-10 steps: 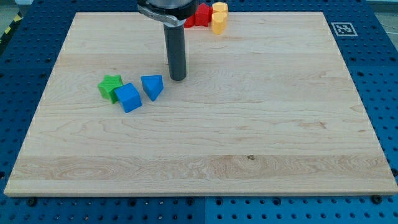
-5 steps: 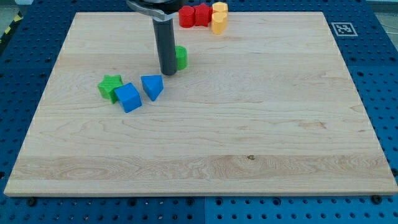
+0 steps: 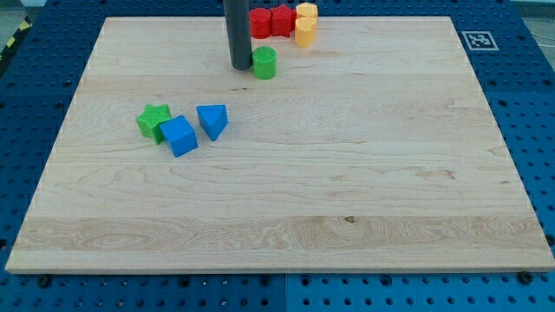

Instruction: Place the green circle towards the bottom of the red star

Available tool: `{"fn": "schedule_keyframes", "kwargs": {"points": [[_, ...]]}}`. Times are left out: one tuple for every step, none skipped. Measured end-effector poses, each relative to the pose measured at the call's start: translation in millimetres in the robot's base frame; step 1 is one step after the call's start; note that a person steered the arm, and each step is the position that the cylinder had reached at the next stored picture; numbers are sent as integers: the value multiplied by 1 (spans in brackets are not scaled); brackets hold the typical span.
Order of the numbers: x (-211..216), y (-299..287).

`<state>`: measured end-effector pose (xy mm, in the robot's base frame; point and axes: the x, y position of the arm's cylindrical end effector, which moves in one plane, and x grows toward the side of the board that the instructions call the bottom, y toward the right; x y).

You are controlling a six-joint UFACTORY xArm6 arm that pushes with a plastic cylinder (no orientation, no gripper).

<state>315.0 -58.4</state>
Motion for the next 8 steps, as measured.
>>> {"fn": "schedule_keyframes", "kwargs": {"points": [[16,0],[17,12],[15,31],[7,31],[7,52],[7,64],[7,68],[7,79]]}}
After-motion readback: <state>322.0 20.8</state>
